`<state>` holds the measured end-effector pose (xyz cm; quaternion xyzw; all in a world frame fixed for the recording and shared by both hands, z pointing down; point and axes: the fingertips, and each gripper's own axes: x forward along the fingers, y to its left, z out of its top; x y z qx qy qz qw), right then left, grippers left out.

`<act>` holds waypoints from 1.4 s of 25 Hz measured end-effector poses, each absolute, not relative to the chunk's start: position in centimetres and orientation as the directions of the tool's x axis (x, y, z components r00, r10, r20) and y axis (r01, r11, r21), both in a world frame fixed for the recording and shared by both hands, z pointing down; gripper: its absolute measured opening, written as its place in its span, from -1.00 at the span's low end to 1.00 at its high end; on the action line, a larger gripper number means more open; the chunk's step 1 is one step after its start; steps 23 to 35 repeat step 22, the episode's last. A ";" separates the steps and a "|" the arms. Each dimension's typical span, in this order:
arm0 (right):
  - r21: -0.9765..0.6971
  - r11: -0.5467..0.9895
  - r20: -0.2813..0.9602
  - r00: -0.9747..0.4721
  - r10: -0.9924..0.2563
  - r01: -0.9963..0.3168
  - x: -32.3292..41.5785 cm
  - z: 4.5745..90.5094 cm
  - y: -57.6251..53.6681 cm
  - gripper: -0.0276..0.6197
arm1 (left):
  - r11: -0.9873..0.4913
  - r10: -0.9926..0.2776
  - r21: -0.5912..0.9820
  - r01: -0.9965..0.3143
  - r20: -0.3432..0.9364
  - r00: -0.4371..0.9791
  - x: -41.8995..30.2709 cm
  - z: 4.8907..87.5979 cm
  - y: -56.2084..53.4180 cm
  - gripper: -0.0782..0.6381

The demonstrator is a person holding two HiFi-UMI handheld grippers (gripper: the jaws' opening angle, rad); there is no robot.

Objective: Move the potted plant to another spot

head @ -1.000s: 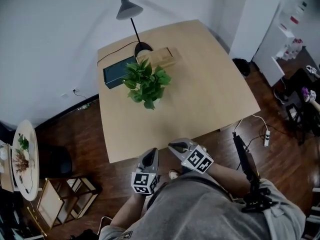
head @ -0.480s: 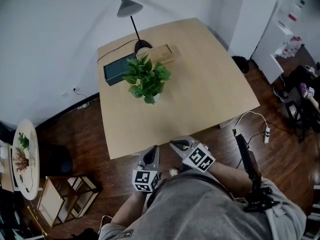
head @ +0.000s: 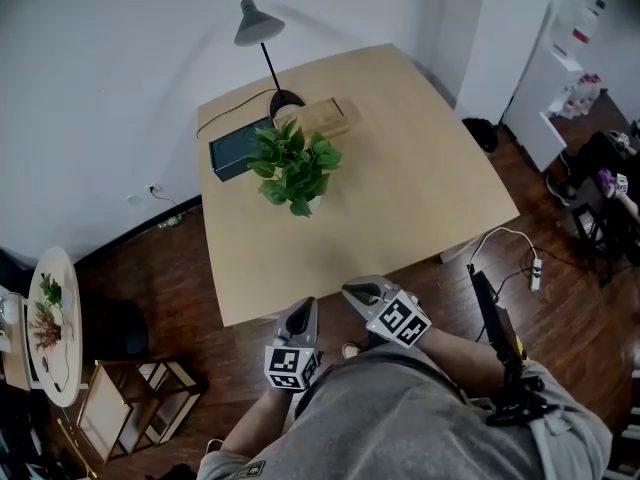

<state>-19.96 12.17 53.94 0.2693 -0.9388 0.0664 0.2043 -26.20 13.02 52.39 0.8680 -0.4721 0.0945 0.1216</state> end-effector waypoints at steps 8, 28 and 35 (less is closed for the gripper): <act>-0.012 0.836 0.416 -0.763 -0.494 -0.548 -19.5 53.9 11.9 -0.90 | -0.534 -0.789 0.125 -0.836 0.281 0.547 -26.0 53.0 12.8 -0.78; -0.013 0.826 0.415 -0.755 -0.508 -0.563 -19.0 53.6 10.7 -0.90 | -0.538 -0.789 0.128 -0.833 0.271 0.551 -25.5 53.0 11.7 -0.78; -0.013 0.826 0.415 -0.755 -0.508 -0.563 -19.0 53.6 10.7 -0.90 | -0.538 -0.789 0.128 -0.833 0.271 0.551 -25.5 53.0 11.7 -0.78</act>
